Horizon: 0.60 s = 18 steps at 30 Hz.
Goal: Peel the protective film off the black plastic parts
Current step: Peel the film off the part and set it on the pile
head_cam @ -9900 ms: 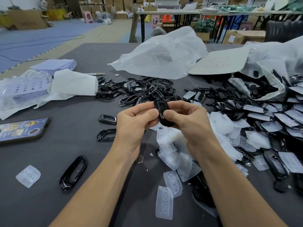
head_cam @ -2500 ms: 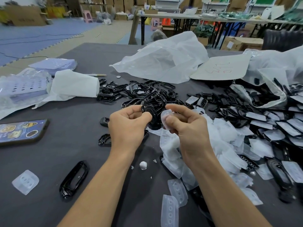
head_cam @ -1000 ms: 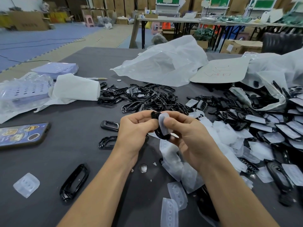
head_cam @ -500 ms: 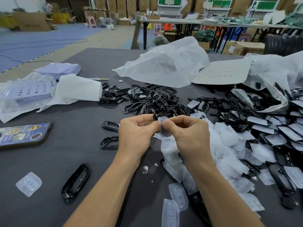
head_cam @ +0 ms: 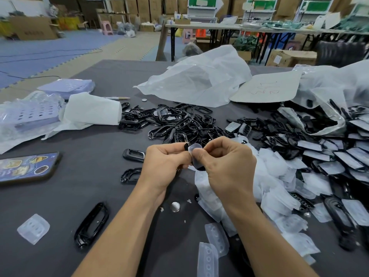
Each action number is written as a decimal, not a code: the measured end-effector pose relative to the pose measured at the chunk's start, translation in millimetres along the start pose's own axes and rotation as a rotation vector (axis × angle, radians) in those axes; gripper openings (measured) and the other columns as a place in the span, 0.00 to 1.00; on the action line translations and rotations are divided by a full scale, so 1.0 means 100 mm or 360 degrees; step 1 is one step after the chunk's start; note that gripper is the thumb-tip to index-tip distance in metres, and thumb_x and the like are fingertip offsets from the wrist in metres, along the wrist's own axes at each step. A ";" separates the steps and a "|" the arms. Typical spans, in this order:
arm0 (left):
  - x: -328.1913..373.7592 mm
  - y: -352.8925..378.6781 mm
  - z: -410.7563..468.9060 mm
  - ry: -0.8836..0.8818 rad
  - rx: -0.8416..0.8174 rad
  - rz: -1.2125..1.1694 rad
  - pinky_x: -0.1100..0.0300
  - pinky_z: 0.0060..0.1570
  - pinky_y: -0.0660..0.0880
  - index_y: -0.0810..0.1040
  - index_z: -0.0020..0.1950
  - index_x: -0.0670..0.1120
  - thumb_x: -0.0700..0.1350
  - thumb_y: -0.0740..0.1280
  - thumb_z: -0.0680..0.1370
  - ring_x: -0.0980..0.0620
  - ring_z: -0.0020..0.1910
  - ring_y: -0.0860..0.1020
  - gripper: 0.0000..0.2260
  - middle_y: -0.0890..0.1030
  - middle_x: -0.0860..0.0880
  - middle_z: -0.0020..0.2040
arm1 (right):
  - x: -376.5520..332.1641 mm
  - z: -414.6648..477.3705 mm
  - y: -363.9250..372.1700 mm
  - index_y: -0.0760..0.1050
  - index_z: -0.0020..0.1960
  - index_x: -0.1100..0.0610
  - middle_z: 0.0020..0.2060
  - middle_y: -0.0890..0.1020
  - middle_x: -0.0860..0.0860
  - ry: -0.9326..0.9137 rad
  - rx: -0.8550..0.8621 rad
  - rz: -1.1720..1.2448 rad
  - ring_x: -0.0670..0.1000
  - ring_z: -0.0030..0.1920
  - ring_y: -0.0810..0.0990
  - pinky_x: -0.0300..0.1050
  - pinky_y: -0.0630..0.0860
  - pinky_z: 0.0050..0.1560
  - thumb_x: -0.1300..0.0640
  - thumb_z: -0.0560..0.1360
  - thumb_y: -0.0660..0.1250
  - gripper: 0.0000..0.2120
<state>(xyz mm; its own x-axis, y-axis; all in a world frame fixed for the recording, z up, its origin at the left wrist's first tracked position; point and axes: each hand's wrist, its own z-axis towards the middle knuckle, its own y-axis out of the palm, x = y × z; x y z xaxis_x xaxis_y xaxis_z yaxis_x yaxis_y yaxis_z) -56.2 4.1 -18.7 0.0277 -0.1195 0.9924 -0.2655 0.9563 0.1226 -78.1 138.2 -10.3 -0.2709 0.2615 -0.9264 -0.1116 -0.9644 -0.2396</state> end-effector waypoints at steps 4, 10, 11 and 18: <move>0.00 -0.02 -0.01 -0.0039 -0.0057 -0.0006 0.50 0.46 0.69 0.88 0.45 0.42 0.37 0.72 0.67 0.44 0.39 0.74 0.09 0.80 0.39 0.40 | 0.01 0.02 0.00 0.80 0.33 0.51 0.27 0.83 0.46 -0.0023 0.0017 -0.0097 0.47 0.31 0.84 0.50 0.82 0.37 0.51 0.68 0.82 0.12; 0.03 -0.01 -0.02 -0.0046 -0.0097 -0.0056 0.64 0.39 0.79 0.89 0.40 0.45 0.40 0.70 0.67 0.51 0.37 0.82 0.08 0.85 0.45 0.37 | 0.03 0.06 -0.03 0.79 0.33 0.51 0.26 0.82 0.49 -0.0032 0.0035 -0.0166 0.51 0.29 0.82 0.49 0.79 0.34 0.49 0.65 0.82 0.13; 0.04 -0.01 -0.02 -0.0051 -0.0076 -0.0051 0.64 0.38 0.79 0.89 0.39 0.46 0.41 0.71 0.67 0.52 0.36 0.81 0.07 0.85 0.46 0.36 | 0.03 0.07 -0.04 0.79 0.33 0.51 0.26 0.81 0.49 -0.0049 0.0037 -0.0191 0.50 0.29 0.81 0.47 0.78 0.33 0.49 0.65 0.82 0.13; 0.05 0.01 -0.03 -0.0054 0.0050 -0.0015 0.63 0.36 0.76 0.89 0.41 0.42 0.43 0.71 0.68 0.52 0.30 0.77 0.08 0.82 0.44 0.32 | 0.05 0.08 -0.07 0.79 0.35 0.49 0.26 0.78 0.49 -0.0144 -0.0031 -0.0266 0.46 0.27 0.73 0.41 0.70 0.31 0.49 0.66 0.82 0.12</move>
<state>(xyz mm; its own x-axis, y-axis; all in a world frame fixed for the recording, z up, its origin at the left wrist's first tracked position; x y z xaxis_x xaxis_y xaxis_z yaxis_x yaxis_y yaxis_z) -53.3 5.8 -13.8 -0.0023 -0.1382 0.9904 -0.2955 0.9463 0.1314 -86.5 146.4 -10.5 -0.3350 0.4199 -0.8435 -0.1442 -0.9075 -0.3946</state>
